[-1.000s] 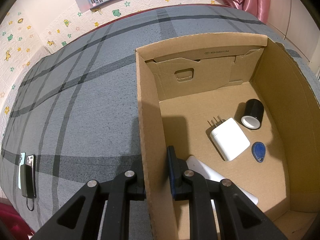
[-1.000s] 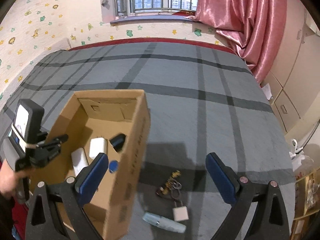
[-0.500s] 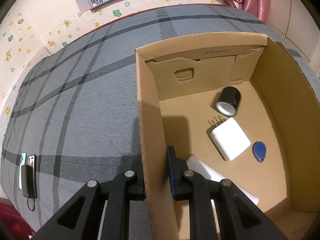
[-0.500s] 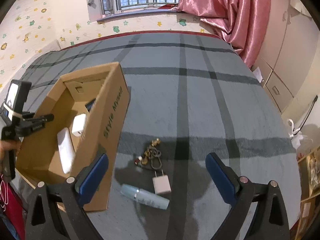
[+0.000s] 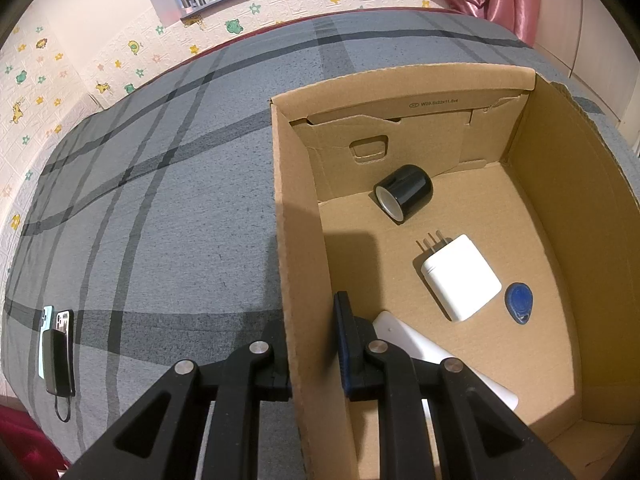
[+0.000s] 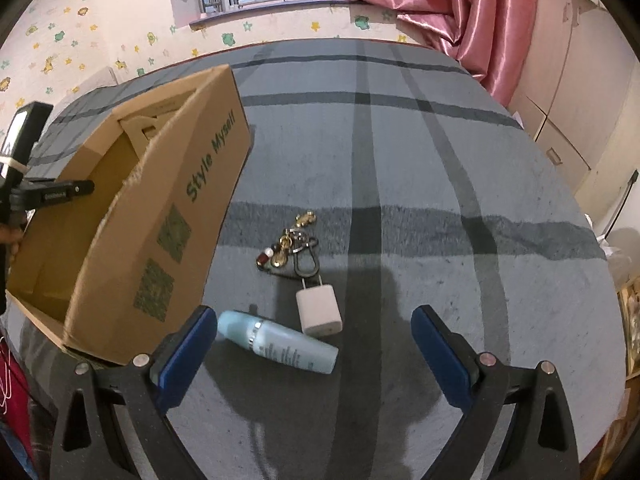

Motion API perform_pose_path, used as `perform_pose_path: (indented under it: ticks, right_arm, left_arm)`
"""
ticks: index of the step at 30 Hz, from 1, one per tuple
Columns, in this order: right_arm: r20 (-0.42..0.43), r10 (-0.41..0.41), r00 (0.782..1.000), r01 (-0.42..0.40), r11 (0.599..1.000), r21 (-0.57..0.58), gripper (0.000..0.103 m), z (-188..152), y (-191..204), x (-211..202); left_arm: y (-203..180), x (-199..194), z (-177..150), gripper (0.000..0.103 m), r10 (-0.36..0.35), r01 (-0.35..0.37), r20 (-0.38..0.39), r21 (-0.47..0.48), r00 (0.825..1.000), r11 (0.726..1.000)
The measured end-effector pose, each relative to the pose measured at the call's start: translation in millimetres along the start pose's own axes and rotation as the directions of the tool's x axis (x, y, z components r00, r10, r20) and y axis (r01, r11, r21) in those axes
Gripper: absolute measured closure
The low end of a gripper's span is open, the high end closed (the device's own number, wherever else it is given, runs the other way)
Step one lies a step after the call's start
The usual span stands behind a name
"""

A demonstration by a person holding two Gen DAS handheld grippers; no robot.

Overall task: Organize rigid objects
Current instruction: 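Move the right tool out of the box over the light-blue bottle, then close the right tool on the light-blue bottle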

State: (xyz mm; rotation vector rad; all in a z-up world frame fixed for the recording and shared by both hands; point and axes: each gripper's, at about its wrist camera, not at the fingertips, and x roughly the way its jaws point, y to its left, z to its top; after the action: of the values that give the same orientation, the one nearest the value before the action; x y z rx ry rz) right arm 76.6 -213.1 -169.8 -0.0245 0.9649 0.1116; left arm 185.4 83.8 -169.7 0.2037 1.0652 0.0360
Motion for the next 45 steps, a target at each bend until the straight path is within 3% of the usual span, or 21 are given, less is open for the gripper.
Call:
perform_pose_path:
  ticks: [28, 33, 37, 38, 45]
  right_arm:
    - [-0.15, 0.038, 0.988, -0.047, 0.997, -0.058, 0.004, -12, 17, 52]
    - [-0.163, 0.033, 0.986, -0.046, 0.996, -0.074, 0.023, -11, 22, 60]
    - [-0.165, 0.054, 0.985, -0.066, 0.996, -0.067, 0.07, -14, 20, 58]
    - [-0.164, 0.056, 0.985, -0.068, 0.995, -0.068, 0.076, -15, 21, 56]
    - [-0.142, 0.071, 0.987, -0.08, 0.995, -0.057, 0.08, -16, 21, 45]
  left_arm:
    - [-1, 0, 0, 0.086, 0.001, -0.001, 0.001, 0.0, 1.0, 1.0]
    - [-1, 0, 0, 0.086, 0.002, -0.002, 0.0, 0.0, 1.0, 1.0]
    - [-1, 0, 0, 0.086, 0.002, -0.002, 0.0, 0.0, 1.0, 1.0]
    - [-1, 0, 0, 0.086, 0.002, -0.002, 0.0, 0.0, 1.0, 1.0]
    - [-1, -1, 0, 0.086, 0.004, -0.004, 0.001, 0.001, 1.0, 1.0]
